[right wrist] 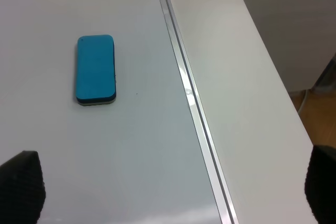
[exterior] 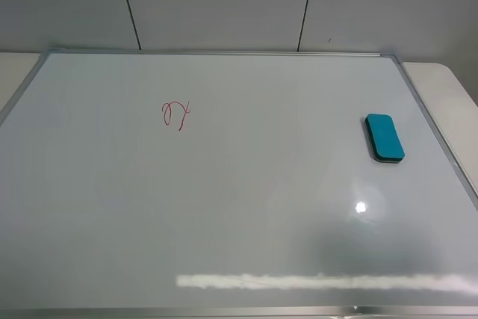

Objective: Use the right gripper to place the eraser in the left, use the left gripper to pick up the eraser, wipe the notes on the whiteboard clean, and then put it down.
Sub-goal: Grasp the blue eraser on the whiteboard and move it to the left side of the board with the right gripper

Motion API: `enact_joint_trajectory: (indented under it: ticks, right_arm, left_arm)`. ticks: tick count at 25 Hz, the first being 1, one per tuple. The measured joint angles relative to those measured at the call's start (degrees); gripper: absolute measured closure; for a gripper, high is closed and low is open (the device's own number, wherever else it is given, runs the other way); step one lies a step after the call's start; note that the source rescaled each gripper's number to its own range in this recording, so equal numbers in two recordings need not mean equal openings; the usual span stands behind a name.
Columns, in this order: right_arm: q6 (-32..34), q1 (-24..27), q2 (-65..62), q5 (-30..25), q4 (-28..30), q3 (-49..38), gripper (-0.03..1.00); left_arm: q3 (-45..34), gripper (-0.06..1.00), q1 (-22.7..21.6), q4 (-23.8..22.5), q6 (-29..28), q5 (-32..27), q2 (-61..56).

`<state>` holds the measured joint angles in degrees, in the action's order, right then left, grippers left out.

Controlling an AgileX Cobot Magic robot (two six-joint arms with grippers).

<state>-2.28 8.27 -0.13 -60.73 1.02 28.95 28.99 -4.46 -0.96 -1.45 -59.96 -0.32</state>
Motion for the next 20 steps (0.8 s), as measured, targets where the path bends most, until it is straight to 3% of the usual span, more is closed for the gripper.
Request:
enact_joint_trajectory:
  ticks: [13,15,20]
  right_arm:
    - [0.0,0.0,0.13,0.43,-0.24,0.21,-0.03]
    - [0.0,0.0,1.76,3.2,-1.02,1.29,-0.03]
    - [0.0,0.0,14.0,16.27,-5.83,5.01,-0.03]
  left_arm:
    - [0.0,-0.05,0.0,0.0,0.0,0.0,0.0]
    - [0.0,-0.05,0.0,0.0,0.0,0.0,0.0]
    - [0.0,-0.05,0.0,0.0,0.0,0.0,0.0]
